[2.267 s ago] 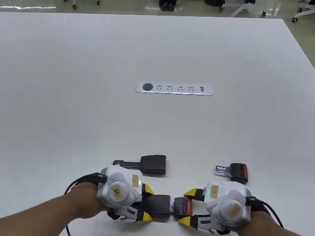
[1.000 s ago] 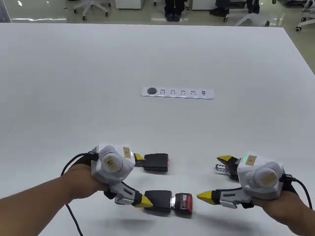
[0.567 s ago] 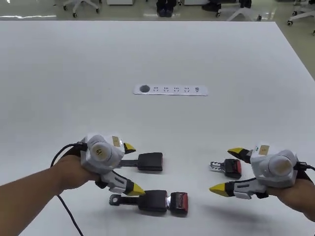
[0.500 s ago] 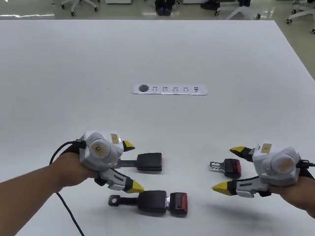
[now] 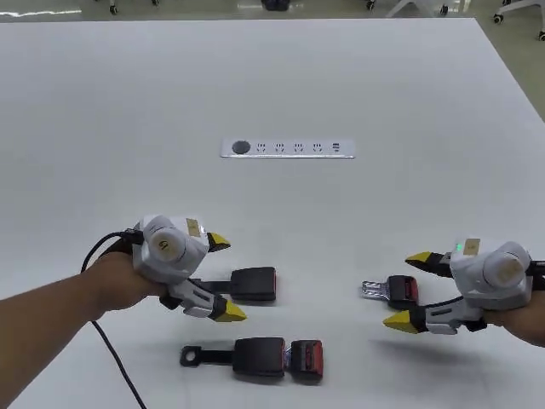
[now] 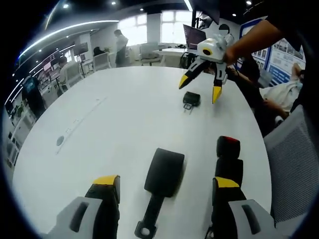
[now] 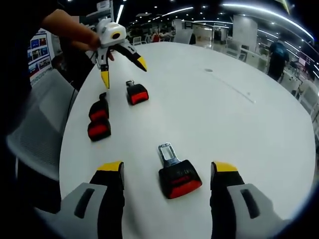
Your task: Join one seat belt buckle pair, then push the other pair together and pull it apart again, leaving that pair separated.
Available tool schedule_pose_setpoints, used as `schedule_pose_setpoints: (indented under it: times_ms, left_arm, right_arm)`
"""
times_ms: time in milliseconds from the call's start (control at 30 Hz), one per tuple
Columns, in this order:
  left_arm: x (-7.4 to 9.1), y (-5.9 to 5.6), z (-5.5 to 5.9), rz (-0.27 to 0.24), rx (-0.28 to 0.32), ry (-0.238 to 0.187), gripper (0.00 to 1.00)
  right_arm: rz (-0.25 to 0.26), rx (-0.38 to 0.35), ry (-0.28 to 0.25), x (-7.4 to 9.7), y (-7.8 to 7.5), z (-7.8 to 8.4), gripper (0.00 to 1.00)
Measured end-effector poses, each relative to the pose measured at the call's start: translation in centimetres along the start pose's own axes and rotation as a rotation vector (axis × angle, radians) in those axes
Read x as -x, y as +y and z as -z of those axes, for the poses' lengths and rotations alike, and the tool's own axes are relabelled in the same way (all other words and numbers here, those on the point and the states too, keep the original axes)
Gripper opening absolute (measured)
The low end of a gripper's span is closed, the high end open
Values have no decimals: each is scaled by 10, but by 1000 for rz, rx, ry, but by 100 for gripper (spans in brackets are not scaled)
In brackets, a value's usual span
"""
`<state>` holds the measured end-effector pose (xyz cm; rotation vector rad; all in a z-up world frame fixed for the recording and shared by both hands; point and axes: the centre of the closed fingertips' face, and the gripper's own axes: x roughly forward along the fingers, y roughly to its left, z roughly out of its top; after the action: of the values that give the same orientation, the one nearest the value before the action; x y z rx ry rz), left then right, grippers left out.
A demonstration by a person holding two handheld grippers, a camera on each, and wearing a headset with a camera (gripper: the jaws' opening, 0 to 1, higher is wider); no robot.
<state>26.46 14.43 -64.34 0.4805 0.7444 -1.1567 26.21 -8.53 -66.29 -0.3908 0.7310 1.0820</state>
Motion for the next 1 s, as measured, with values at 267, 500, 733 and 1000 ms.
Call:
schedule_pose_setpoints:
  times_ms: [267,500,733,1000]
  left_arm:
    - [-14,7,8,39,4,18,78]
    - [-28,4,13,74,-1,27,75]
    - [-38,1,21,118,-2,30,66]
    - [-35,-2,18,132,-35,24,42]
  right_arm:
    - [-37,5,43,-5,-8,15,68]
    - [-62,-3,74,-7,-9,24,65]
    - [-76,21,76,-11,-9,25,54]
    - [-78,77,95,-13,-5,25,45]
